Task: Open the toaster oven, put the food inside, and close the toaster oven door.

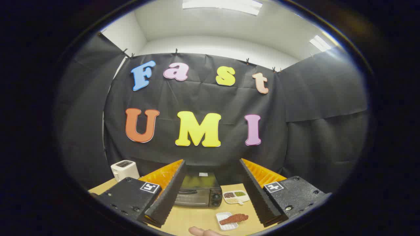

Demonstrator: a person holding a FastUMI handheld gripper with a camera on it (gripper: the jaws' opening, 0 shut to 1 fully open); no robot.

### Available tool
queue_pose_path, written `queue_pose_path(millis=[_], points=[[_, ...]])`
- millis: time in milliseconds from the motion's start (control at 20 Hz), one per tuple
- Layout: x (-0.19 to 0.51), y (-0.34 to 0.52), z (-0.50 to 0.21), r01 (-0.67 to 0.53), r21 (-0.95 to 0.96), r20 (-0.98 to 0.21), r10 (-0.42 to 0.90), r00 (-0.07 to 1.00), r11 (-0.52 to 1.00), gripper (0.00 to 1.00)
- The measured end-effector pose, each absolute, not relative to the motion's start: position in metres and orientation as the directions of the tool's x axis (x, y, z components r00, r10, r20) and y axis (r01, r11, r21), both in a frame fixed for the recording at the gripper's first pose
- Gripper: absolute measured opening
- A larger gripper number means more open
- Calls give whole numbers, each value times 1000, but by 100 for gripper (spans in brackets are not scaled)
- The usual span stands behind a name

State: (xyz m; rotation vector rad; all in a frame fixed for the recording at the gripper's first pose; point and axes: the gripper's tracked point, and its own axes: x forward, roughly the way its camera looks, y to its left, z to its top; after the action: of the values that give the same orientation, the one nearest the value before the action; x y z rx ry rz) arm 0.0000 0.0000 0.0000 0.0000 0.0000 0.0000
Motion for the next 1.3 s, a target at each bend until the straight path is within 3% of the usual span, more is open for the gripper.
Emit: queue_pose_path(millis=[950,1300], points=[[0,12,2,-20,-6,29,20,999,1000,100],[52,49,-25,-111,-1,0,111,994,994,100]])
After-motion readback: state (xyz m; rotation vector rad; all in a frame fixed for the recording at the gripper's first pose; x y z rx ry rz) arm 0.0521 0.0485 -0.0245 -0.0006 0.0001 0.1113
